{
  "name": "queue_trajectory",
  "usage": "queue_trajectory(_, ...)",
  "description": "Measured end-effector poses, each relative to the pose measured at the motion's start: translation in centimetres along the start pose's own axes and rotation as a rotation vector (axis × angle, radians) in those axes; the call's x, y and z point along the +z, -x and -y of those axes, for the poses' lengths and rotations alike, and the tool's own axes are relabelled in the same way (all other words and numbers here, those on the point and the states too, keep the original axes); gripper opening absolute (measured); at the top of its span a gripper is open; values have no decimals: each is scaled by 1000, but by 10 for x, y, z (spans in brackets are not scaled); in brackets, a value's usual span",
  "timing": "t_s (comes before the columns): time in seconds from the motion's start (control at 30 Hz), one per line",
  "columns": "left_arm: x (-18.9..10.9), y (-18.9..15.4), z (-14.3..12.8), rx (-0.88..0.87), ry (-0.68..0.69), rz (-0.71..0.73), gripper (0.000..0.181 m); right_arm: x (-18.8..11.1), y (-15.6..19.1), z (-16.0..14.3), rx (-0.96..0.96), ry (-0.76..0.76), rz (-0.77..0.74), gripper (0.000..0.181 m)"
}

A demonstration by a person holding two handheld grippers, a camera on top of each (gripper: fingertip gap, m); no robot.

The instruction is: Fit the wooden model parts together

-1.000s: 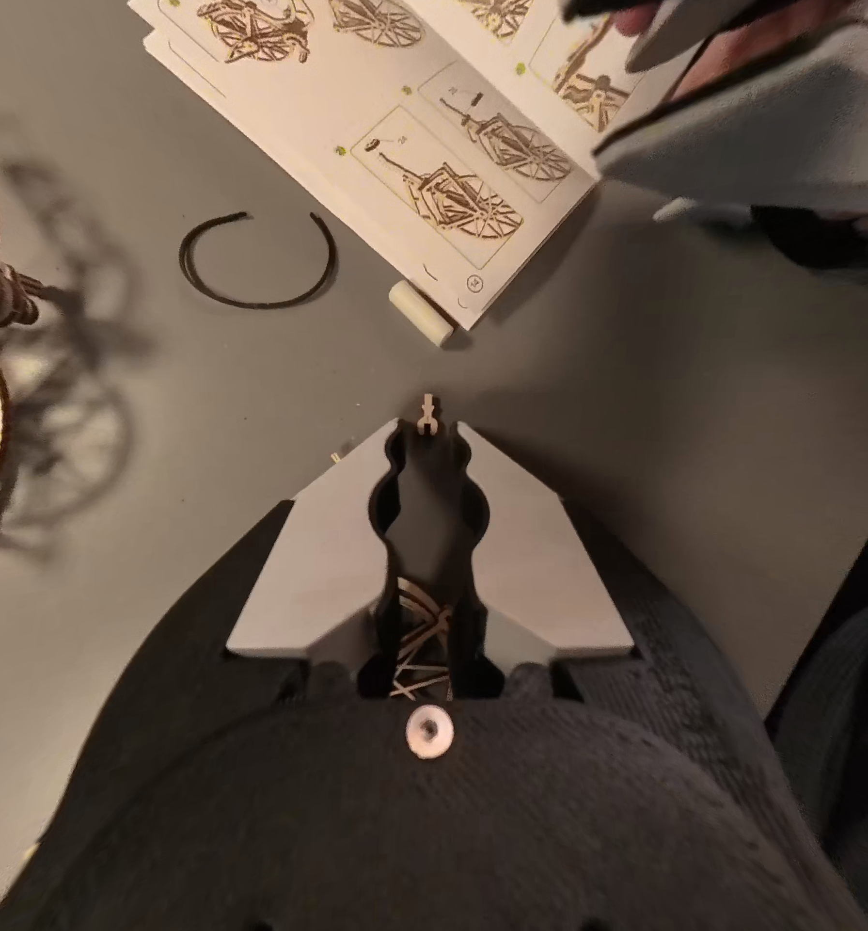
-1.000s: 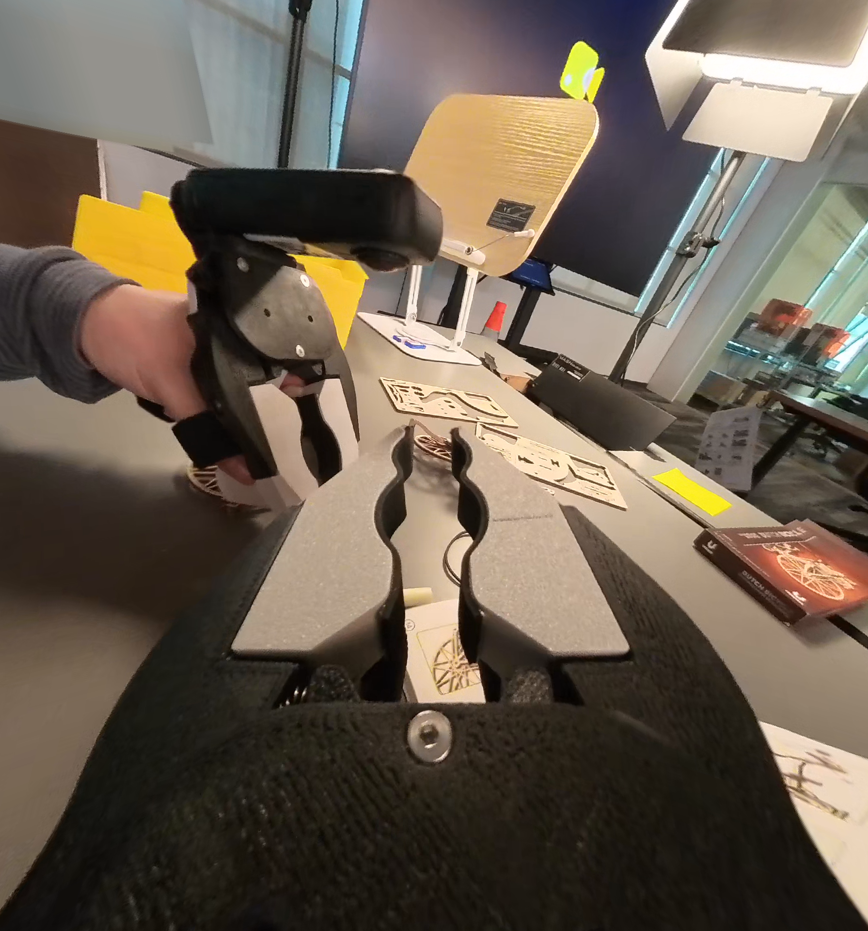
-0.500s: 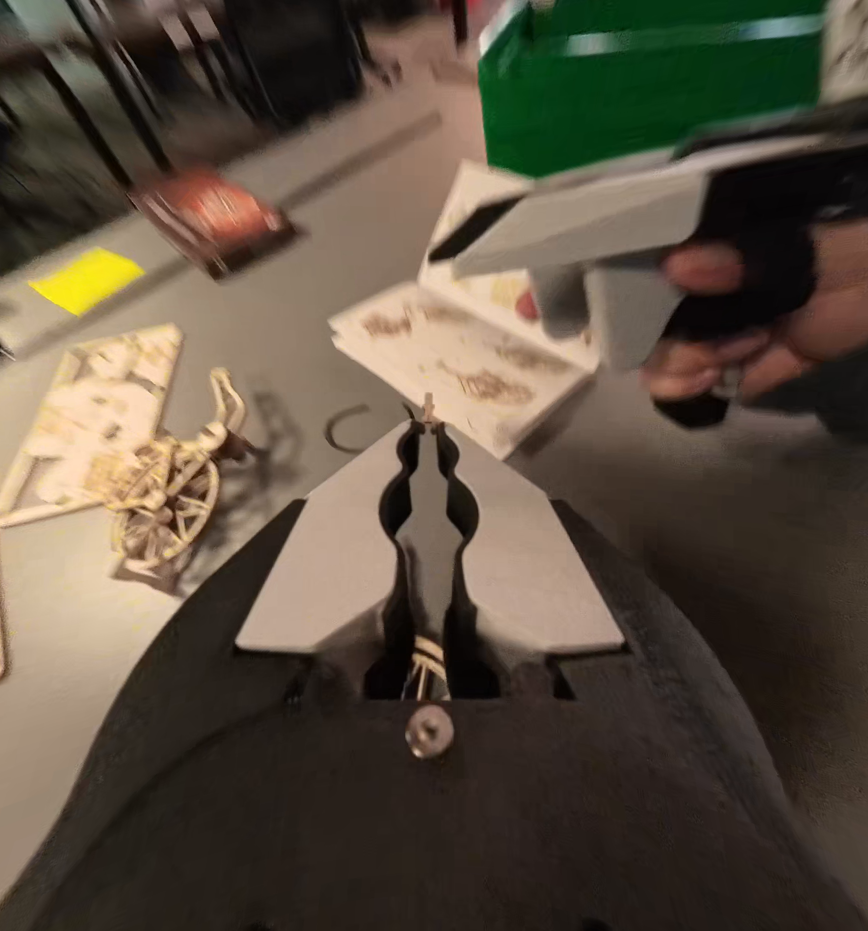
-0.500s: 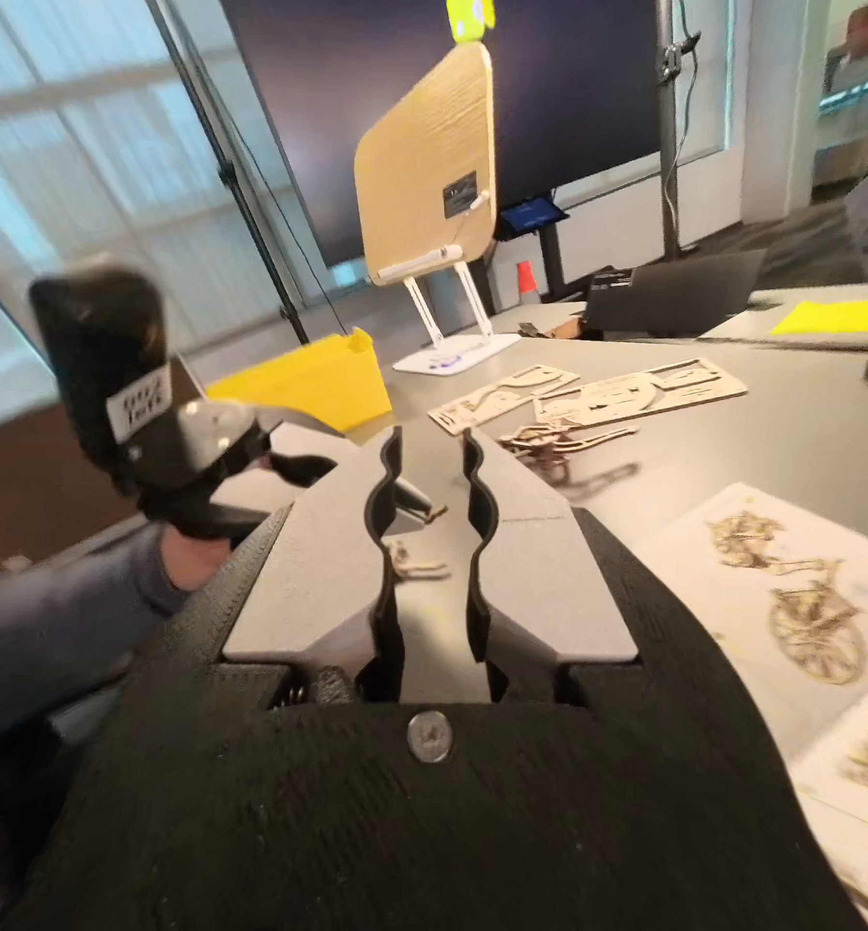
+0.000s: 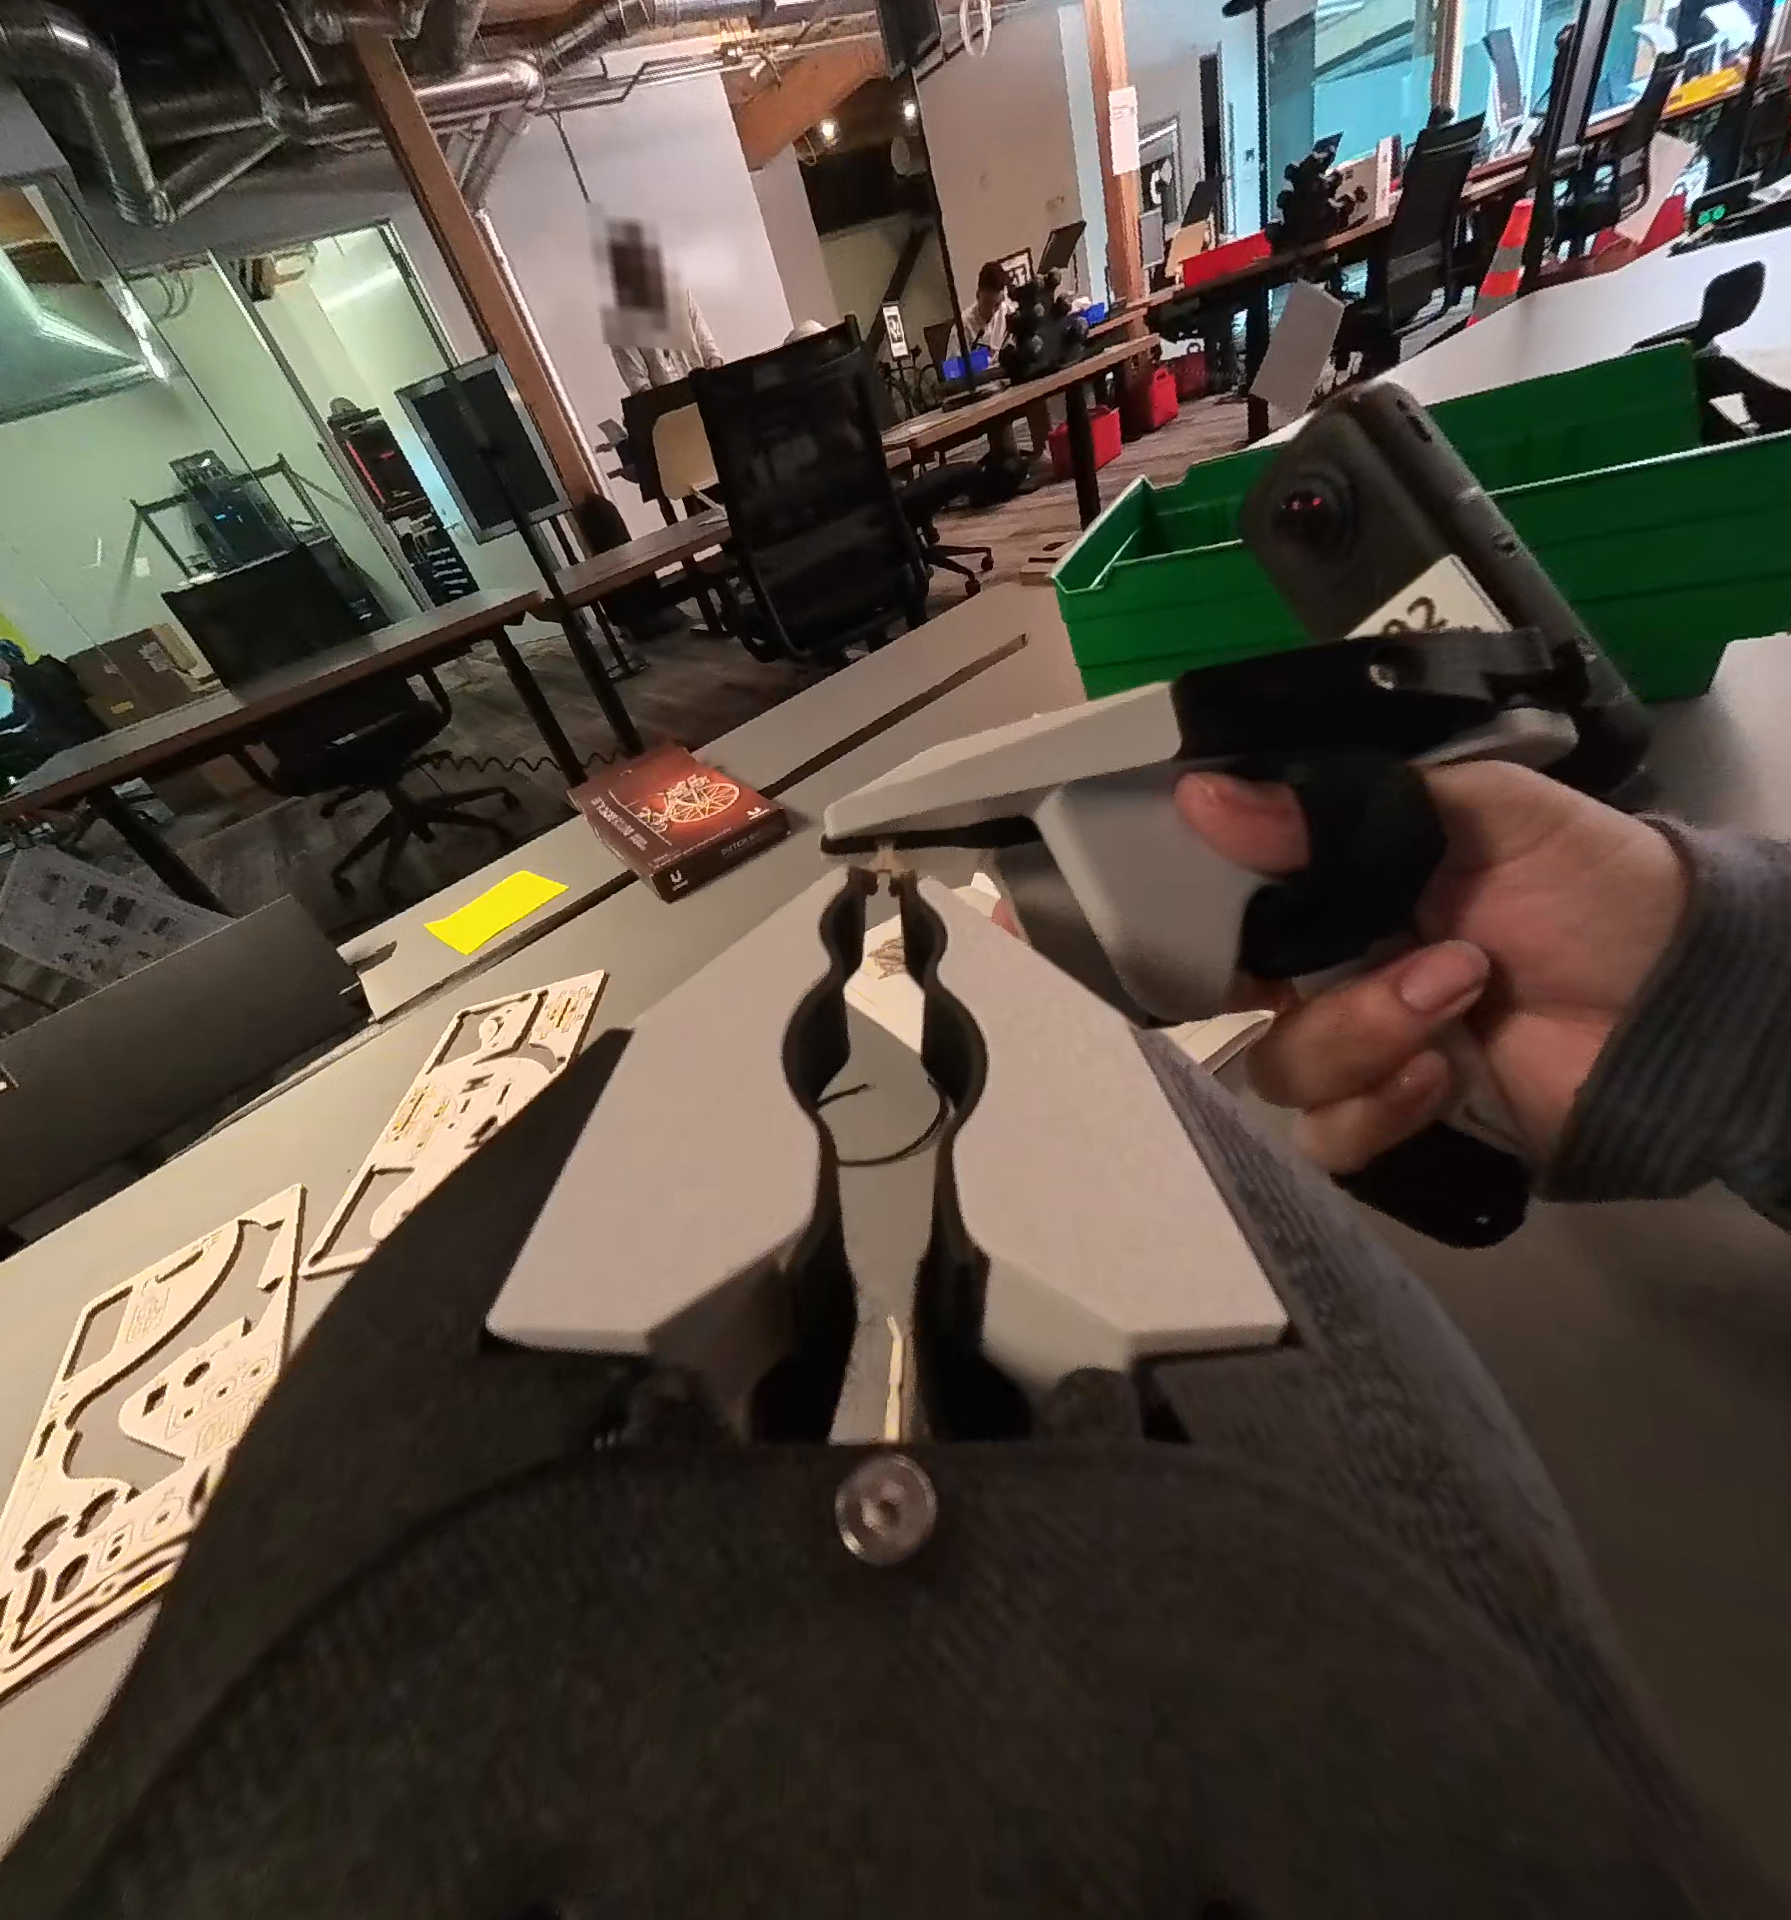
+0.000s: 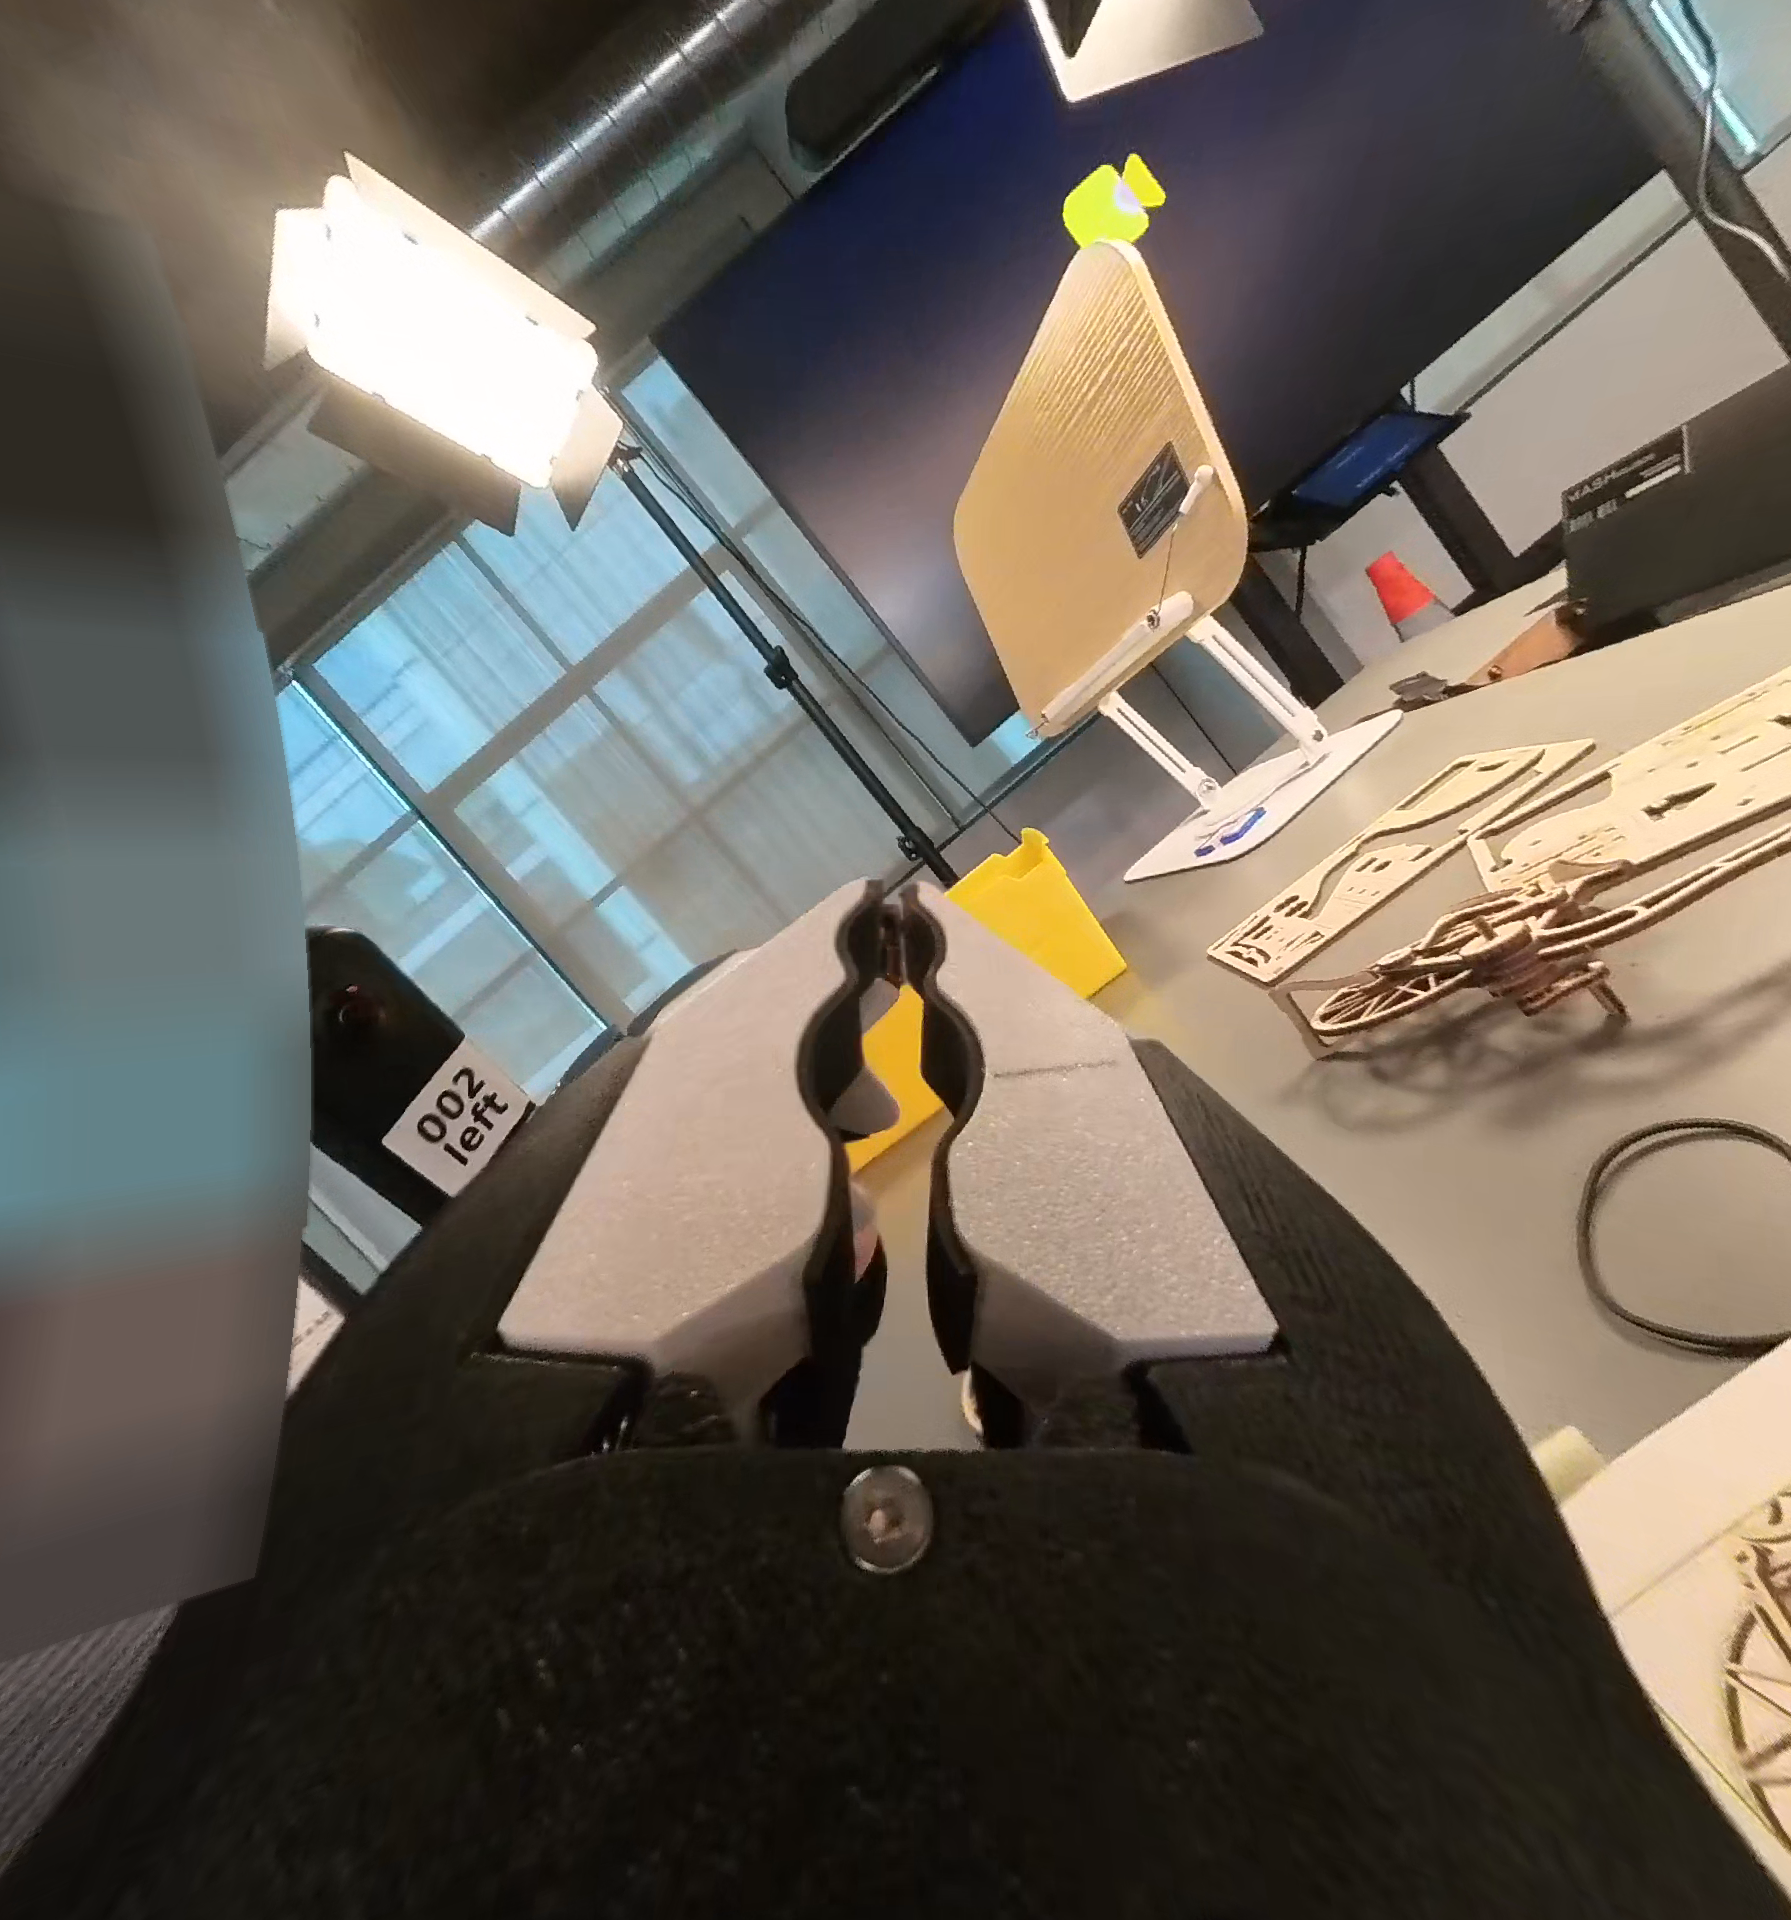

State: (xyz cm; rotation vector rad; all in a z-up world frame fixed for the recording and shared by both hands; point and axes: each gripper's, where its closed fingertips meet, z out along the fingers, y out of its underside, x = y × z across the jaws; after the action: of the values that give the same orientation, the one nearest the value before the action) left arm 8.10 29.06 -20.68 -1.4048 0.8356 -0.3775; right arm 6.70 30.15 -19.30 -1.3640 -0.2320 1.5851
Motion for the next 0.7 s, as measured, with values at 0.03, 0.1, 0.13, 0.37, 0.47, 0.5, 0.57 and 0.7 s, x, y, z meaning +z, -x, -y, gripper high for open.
queue_trajectory(0.03, 0, 0, 1, -2, -4, 1, 6, 0, 0, 1, -5, -6, -1, 0)
queue_trajectory(0.1, 0, -1, 3, -7, -10, -1, 6, 0, 0, 2, -6, -11, 4, 0)
queue_trajectory(0.13, 1, -1, 3, -9, -10, 0, 6, -1, 1, 2, -2, -13, 7, 0)
queue_trajectory(0.37, 2, -1, 3, -5, -12, 4, 6, -1, 1, 3, 15, -21, 25, 0)
queue_trajectory(0.47, 2, 1, 3, -8, -15, 13, 5, 0, 1, 1, 8, -13, 21, 0)
queue_trajectory(0.5, 2, 1, 3, -10, -14, 13, 5, 0, 0, 1, 10, -14, 20, 1)
queue_trajectory(0.57, 2, 0, 4, -13, -16, 10, 5, 0, 0, 1, 20, -19, 23, 0)
queue_trajectory(0.7, 3, 0, 4, -13, -17, 15, 5, -1, 0, 2, 21, -24, 18, 0)
